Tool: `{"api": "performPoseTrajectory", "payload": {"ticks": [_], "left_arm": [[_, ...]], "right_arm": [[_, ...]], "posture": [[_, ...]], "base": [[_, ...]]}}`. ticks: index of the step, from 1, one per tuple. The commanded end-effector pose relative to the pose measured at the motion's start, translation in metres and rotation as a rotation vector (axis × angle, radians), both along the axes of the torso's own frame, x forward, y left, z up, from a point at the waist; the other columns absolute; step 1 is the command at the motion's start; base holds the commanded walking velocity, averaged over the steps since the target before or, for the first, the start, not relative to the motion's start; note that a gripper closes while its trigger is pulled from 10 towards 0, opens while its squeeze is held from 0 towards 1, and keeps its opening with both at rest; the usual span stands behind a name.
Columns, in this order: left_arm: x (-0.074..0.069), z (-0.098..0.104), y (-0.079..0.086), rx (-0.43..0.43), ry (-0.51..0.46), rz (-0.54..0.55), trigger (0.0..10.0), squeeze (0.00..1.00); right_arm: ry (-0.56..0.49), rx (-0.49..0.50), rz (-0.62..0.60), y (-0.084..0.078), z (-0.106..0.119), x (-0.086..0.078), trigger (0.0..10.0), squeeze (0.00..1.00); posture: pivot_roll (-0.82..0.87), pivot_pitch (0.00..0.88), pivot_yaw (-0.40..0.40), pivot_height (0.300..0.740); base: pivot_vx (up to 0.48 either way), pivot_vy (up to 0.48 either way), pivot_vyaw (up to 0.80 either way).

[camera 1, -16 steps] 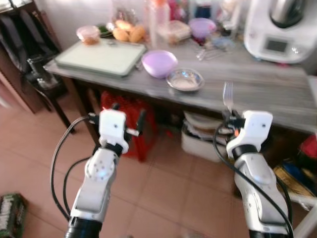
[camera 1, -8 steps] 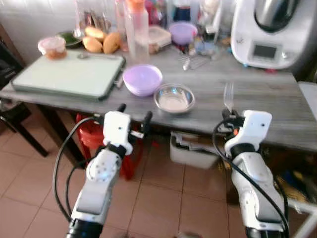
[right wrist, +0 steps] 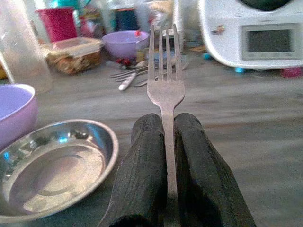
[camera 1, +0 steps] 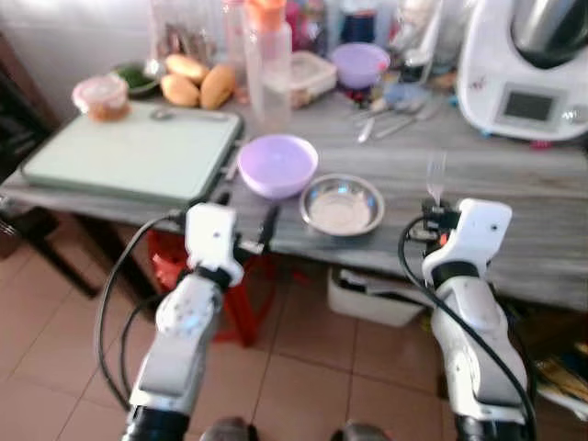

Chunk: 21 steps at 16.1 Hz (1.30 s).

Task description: Setting the table

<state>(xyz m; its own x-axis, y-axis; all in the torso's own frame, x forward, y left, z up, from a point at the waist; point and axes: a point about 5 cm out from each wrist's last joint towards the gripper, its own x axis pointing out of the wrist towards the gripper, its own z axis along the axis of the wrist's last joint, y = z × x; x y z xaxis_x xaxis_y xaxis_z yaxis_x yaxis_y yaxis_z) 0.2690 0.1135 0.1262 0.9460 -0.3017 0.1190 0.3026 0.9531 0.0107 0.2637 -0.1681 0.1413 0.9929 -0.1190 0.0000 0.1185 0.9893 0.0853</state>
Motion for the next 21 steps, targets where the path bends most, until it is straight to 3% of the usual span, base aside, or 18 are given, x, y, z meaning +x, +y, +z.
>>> {"api": "performPoseTrajectory", "payload": {"ticks": [1, 5, 8, 14, 21], "left_arm": [[0.000, 0.004, 0.002, 0.000, -0.010, 0.006, 10.0, 0.00], [-0.002, 0.004, 0.003, 0.012, -0.002, -0.024, 10.0, 0.00], [-0.005, 0.002, 0.006, 0.012, 0.003, -0.021, 10.0, 0.00], [-0.007, 0.003, 0.007, 0.007, 0.006, -0.023, 10.0, 0.00], [-0.010, 0.001, 0.011, 0.011, 0.012, 0.002, 10.0, 0.00]], "right_arm": [[0.005, -0.004, -0.006, -0.001, 0.000, 0.000, 10.0, 0.00], [0.015, 0.028, -0.014, -0.001, -0.003, 0.004, 10.0, 0.00], [0.014, 0.042, -0.021, -0.004, -0.002, 0.008, 10.0, 0.00], [0.013, 0.032, 0.013, 0.001, -0.002, 0.004, 10.0, 0.00], [0.041, 0.034, 0.007, 0.002, -0.009, -0.002, 10.0, 0.00]], "posture": [[0.00, 0.000, 0.013, 0.740], [0.00, 0.000, 0.015, 0.740], [0.01, 0.002, 0.014, 0.740], [0.00, 0.009, 0.016, 0.740], [0.01, 0.012, 0.012, 0.740]], "base": [[0.000, 0.000, -0.80], [0.000, 0.000, -0.75], [0.000, 0.000, 0.00], [0.308, 0.000, 0.40], [0.326, 0.000, 0.00]]}}
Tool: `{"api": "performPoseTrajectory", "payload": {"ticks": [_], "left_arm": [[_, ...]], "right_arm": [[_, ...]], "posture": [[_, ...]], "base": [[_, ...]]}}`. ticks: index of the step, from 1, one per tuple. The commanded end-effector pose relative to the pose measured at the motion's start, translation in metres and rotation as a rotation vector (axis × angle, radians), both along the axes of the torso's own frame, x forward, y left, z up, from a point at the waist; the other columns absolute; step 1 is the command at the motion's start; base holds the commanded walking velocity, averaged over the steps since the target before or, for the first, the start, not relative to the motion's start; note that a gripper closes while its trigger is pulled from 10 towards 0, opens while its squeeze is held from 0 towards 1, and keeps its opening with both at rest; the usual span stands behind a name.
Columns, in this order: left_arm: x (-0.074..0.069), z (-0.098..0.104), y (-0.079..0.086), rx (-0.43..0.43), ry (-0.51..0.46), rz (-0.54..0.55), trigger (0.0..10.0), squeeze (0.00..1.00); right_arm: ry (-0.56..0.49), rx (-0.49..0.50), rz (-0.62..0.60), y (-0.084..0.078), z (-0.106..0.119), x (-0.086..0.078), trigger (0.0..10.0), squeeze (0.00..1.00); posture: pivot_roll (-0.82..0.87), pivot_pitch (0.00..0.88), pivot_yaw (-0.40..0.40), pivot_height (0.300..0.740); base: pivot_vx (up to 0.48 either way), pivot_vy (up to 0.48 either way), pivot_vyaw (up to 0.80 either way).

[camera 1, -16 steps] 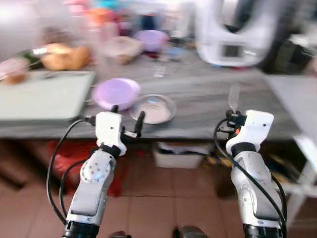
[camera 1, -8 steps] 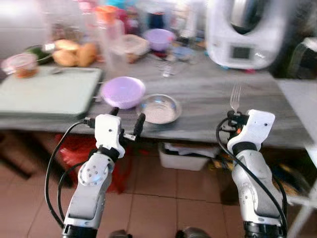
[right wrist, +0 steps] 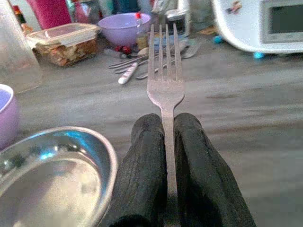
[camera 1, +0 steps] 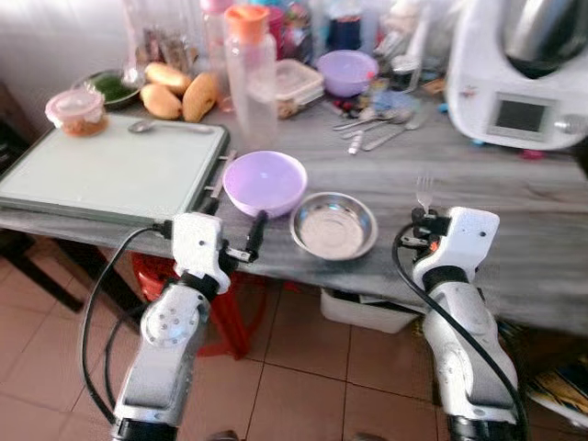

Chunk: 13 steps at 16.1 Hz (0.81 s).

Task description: Setting the table

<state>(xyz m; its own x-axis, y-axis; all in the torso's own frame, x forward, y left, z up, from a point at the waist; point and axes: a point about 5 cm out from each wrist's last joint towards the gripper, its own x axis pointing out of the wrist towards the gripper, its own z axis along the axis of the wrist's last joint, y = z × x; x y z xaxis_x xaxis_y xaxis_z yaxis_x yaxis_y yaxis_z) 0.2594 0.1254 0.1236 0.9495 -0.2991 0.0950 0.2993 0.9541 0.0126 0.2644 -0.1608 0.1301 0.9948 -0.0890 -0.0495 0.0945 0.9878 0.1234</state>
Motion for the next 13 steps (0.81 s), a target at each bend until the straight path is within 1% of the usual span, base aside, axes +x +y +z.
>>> {"api": "performPoseTrajectory", "payload": {"ticks": [1, 2, 4, 7, 8, 10, 11, 13], "left_arm": [[-0.001, 0.004, -0.001, -0.009, -0.010, 0.000, 10.0, 0.00], [-0.001, 0.004, 0.003, -0.005, -0.014, 0.038, 10.0, 0.00], [-0.003, 0.004, 0.009, 0.023, -0.013, 0.063, 10.0, 0.00], [-0.008, 0.003, 0.022, 0.057, -0.005, 0.106, 10.0, 0.00], [-0.011, 0.002, 0.027, 0.075, 0.004, 0.108, 10.0, 0.00], [-0.019, -0.001, 0.031, 0.090, 0.028, 0.088, 10.0, 0.00], [-0.022, -0.002, 0.033, 0.091, 0.033, 0.088, 10.0, 0.00], [-0.025, -0.002, 0.033, 0.099, 0.045, 0.063, 10.0, 0.00]], "right_arm": [[0.002, -0.007, -0.021, -0.005, 0.001, -0.003, 10.0, 0.00], [0.008, 0.003, -0.027, -0.006, 0.000, -0.002, 10.0, 0.00], [0.017, 0.015, -0.034, -0.007, -0.001, -0.001, 10.0, 0.00], [0.046, 0.030, -0.053, -0.009, -0.006, -0.002, 10.0, 0.00], [0.061, 0.042, -0.052, -0.010, -0.007, 0.000, 10.0, 0.00], [0.081, 0.056, -0.064, -0.015, -0.008, 0.005, 10.0, 0.00], [0.105, 0.073, -0.086, -0.017, -0.012, 0.005, 10.0, 0.00], [0.118, 0.061, -0.104, -0.017, -0.015, 0.000, 10.0, 0.00]], "posture": [[0.01, 0.013, 0.012, 0.740], [0.01, 0.019, 0.014, 0.740], [0.01, 0.029, 0.017, 0.740], [0.02, 0.049, 0.016, 0.740], [0.02, 0.062, 0.020, 0.740], [0.03, 0.076, 0.019, 0.740], [0.03, 0.079, 0.018, 0.740], [0.04, 0.084, 0.018, 0.740]], "base": [[0.281, 0.000, 0.00], [0.000, 0.000, 0.00], [0.000, 0.000, 0.00], [0.000, 0.000, 0.00], [0.000, 0.000, 0.00], [0.000, 0.000, 0.00], [0.000, 0.000, 0.00], [0.000, 0.000, 0.00]]}}
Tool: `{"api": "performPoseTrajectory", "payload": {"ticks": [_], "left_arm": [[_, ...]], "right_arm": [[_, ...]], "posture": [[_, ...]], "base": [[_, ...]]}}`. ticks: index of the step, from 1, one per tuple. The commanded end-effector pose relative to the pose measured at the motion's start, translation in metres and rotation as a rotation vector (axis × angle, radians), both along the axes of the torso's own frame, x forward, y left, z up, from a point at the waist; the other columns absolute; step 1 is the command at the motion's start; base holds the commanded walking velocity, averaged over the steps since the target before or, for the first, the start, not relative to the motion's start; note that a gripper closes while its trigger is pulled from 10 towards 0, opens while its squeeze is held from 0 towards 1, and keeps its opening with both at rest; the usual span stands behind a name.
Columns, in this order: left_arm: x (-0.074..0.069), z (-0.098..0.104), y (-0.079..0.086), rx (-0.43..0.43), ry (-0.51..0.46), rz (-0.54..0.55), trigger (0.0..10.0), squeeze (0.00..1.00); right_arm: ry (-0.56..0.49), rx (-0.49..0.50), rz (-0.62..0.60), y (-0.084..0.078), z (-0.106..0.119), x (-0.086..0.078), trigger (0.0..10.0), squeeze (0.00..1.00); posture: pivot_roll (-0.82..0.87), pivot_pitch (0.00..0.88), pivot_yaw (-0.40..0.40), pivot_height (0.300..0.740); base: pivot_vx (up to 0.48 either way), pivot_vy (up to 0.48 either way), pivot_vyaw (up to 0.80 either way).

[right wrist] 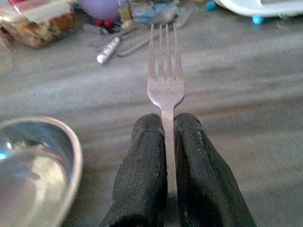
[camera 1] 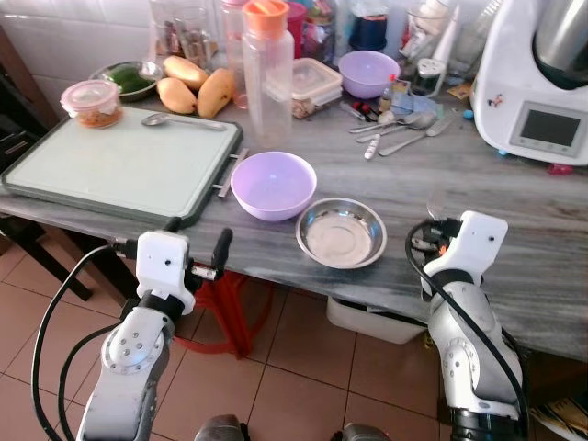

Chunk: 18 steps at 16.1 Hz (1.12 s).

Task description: Setting the table

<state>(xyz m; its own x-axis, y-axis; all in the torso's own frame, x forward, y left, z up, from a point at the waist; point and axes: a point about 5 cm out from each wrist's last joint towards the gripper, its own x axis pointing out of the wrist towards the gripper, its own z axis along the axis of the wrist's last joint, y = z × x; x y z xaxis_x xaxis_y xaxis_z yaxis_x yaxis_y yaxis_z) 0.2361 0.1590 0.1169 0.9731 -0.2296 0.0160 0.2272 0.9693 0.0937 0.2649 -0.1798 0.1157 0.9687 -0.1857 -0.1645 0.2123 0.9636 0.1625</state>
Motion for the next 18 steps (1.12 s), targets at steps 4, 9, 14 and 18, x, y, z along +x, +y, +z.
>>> {"api": "performPoseTrajectory", "payload": {"ticks": [4, 9, 14, 18], "left_arm": [[-0.002, 0.004, -0.003, 0.000, 0.011, -0.042, 10.0, 0.00], [-0.003, 0.002, -0.007, -0.005, 0.031, -0.079, 10.0, 0.00], [-0.003, 0.002, -0.011, -0.015, 0.039, -0.092, 10.0, 0.00], [-0.004, 0.001, -0.013, -0.017, 0.043, -0.097, 10.0, 0.00]], "right_arm": [[0.061, 0.018, -0.024, -0.003, -0.008, -0.003, 10.0, 0.00], [0.132, 0.062, -0.013, -0.003, -0.017, 0.003, 10.0, 0.00], [0.140, 0.097, 0.019, 0.004, -0.016, 0.013, 10.0, 0.00], [0.151, 0.094, 0.031, 0.003, -0.016, 0.019, 10.0, 0.00]], "posture": [[0.04, 0.088, 0.028, 0.740], [0.04, 0.094, 0.033, 0.740], [0.04, 0.090, 0.028, 0.740], [0.04, 0.086, 0.023, 0.740]], "base": [[0.000, 0.000, 0.00], [0.000, 0.000, 0.00], [0.000, 0.000, 0.00], [0.000, 0.000, 0.00]]}}
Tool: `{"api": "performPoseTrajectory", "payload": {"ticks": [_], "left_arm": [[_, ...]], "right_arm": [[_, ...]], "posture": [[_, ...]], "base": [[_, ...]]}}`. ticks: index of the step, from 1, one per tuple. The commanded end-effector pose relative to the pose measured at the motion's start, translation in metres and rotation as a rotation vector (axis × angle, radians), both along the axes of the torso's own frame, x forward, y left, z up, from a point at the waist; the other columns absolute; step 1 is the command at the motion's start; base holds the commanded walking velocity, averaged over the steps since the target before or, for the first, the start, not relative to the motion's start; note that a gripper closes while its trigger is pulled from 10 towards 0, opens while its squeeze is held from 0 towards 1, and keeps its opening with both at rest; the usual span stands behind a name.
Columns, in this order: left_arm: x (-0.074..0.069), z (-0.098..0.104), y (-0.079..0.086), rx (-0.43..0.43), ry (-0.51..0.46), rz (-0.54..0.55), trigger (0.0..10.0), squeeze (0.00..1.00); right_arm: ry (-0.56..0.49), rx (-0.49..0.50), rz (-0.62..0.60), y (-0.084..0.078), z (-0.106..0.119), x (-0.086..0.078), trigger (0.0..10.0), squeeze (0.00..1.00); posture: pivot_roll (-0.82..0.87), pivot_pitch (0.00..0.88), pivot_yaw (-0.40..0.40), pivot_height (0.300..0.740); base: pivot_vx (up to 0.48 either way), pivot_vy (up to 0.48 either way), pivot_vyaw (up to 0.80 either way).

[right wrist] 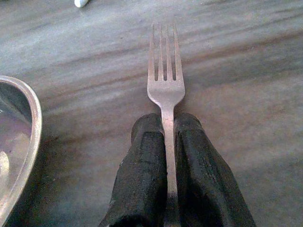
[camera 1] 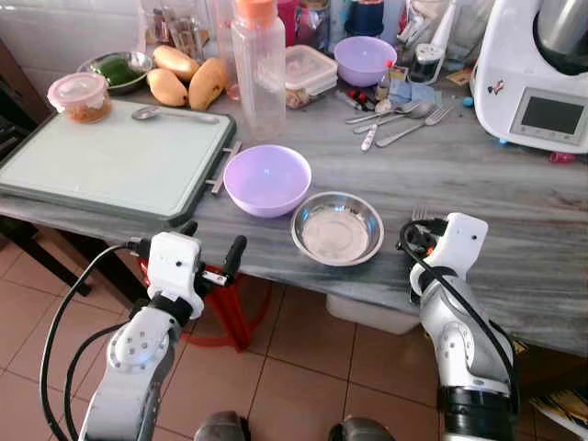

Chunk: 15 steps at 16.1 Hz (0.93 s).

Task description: Setting the table

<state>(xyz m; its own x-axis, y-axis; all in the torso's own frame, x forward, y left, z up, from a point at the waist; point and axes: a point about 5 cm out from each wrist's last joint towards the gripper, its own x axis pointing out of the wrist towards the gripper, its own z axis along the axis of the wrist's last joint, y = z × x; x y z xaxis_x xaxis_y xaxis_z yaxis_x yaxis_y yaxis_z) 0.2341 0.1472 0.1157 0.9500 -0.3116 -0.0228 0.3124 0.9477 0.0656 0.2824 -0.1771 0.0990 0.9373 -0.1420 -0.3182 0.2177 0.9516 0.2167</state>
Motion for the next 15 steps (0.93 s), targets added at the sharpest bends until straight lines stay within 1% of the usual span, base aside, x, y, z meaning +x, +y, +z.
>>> {"api": "performPoseTrajectory", "payload": {"ticks": [1, 4, 11, 12, 15], "left_arm": [[-0.0021, 0.0016, -0.0013, -0.001, -0.001, -0.012, 10.0, 0.00], [-0.0023, 0.0011, -0.0018, -0.001, 0.001, -0.015, 10.0, 0.00], [-0.0026, 0.0001, -0.0038, -0.001, 0.003, -0.014, 10.0, 0.00], [-0.0027, -0.0001, -0.0041, -0.001, 0.004, -0.014, 10.0, 0.00], [-0.0029, -0.0007, -0.0047, -0.002, 0.005, -0.016, 10.0, 0.00]], "right_arm": [[0.016, 0.000, 0.012, 0.0010, -0.0008, 0.0018, 10.0, 0.00], [0.016, 0.000, 0.023, 0.0041, -0.0020, 0.0020, 10.0, 0.00], [0.006, -0.002, 0.033, 0.0052, -0.0022, 0.0089, 10.0, 0.00], [0.006, 0.000, 0.036, 0.0058, -0.0026, 0.0092, 10.0, 1.00], [0.007, 0.004, 0.039, 0.0073, -0.0039, 0.0070, 10.0, 1.00]], "posture": [[0.04, 0.084, 0.023, 0.740], [0.04, 0.083, 0.023, 0.740], [0.05, 0.078, 0.015, 0.740], [0.05, 0.078, 0.014, 0.740], [0.04, 0.076, 0.015, 0.740]], "base": [[0.000, 0.000, 0.00], [0.000, 0.000, 0.00], [0.000, 0.000, 0.00], [0.000, 0.000, 0.00], [0.000, 0.000, 0.00]]}}
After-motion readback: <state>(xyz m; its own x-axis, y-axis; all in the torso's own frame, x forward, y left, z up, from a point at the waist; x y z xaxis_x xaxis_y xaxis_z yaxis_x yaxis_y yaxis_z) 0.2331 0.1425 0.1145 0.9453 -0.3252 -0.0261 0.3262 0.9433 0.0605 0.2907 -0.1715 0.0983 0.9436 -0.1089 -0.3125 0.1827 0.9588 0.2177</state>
